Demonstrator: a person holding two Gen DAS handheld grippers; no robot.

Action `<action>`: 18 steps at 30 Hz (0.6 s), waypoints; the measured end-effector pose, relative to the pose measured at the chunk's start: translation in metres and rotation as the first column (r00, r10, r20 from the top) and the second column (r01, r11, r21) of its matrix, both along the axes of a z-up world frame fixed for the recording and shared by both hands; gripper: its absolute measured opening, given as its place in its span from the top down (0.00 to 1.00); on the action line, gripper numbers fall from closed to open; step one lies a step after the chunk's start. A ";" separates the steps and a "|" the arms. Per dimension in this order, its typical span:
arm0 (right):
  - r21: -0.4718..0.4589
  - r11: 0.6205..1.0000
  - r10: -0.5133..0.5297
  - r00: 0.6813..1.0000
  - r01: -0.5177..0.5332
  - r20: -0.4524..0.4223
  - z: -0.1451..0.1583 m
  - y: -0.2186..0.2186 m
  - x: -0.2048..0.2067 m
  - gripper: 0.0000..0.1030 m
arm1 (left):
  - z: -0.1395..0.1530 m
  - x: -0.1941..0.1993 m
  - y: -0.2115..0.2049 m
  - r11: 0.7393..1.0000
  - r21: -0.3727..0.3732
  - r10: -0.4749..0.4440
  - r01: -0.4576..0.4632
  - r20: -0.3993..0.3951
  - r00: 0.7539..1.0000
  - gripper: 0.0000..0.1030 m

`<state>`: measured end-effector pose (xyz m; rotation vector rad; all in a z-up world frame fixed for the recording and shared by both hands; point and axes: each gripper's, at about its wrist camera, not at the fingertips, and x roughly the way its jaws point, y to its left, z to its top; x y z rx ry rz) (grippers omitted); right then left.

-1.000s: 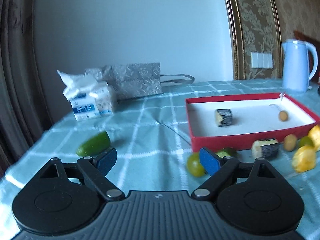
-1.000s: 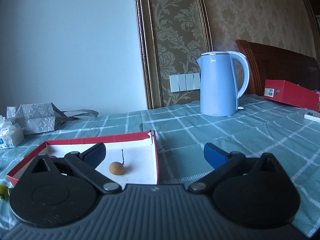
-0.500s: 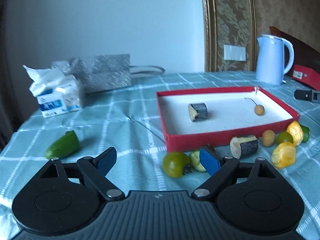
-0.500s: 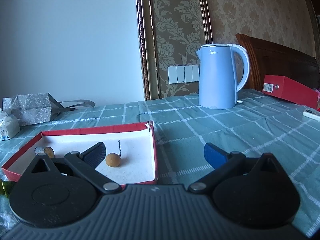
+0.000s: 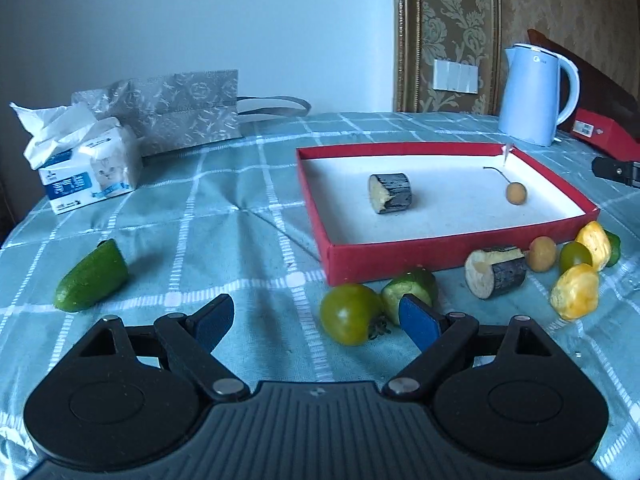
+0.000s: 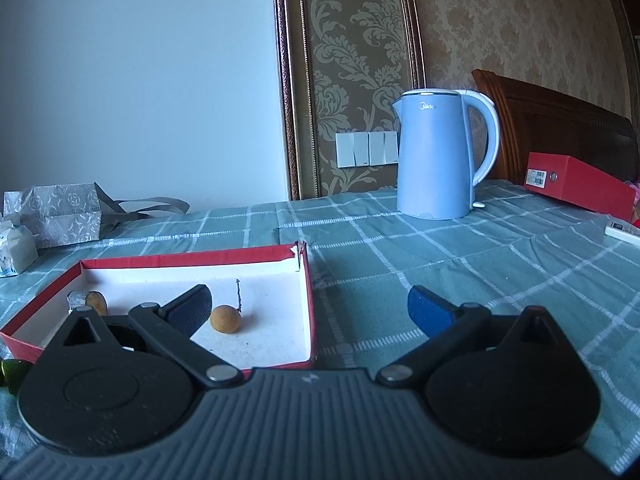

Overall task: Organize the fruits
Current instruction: 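Close the left gripper on the green-yellow tomato, then lift the tomato with the left gripper while the right gripper grasps a cucumber chunk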

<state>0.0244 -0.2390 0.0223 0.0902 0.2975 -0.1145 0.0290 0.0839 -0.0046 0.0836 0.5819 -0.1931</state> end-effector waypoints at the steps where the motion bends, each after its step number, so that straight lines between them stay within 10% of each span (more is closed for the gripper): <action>1: -0.001 1.000 -0.002 1.000 0.002 0.002 0.000 0.000 0.000 0.00 | 0.000 0.000 -0.002 1.000 0.002 -0.011 0.011 -0.003 1.000 0.15; 18: 0.015 1.000 -0.014 1.000 0.014 0.000 0.001 -0.003 0.001 0.00 | -0.002 0.000 -0.008 0.998 -0.014 -0.063 0.063 0.007 0.998 0.67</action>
